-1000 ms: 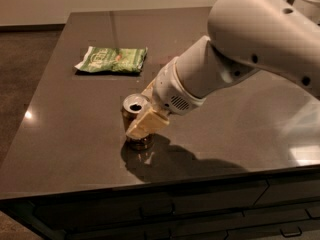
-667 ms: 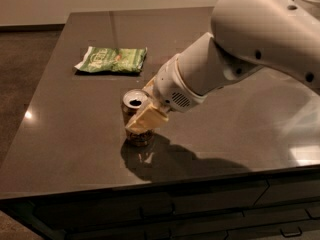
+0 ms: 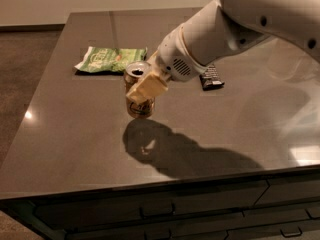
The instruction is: Move orange can near green jalapeno chip bag
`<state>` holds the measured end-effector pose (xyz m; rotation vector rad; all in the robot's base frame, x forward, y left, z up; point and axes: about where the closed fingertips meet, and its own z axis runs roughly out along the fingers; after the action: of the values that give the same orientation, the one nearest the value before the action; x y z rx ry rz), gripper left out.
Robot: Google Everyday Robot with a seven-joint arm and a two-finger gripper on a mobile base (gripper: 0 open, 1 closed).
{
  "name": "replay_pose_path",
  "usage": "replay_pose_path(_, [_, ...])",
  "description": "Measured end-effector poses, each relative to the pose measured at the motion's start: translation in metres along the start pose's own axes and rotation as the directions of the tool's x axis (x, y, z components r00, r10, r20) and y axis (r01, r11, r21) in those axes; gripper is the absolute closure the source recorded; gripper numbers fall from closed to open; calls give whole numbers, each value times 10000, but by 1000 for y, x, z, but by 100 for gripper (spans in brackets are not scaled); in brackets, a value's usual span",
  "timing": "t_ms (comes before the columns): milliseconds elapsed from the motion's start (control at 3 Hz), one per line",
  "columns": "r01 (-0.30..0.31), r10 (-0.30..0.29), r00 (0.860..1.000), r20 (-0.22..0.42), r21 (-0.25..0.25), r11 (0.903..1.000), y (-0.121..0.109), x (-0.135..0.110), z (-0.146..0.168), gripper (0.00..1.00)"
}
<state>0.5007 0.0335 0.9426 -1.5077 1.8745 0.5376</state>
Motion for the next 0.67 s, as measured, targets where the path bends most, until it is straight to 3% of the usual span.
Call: replay_pose_path(667, [-563, 577, 9983, -112, 1020, 9932, -67, -26, 13, 100])
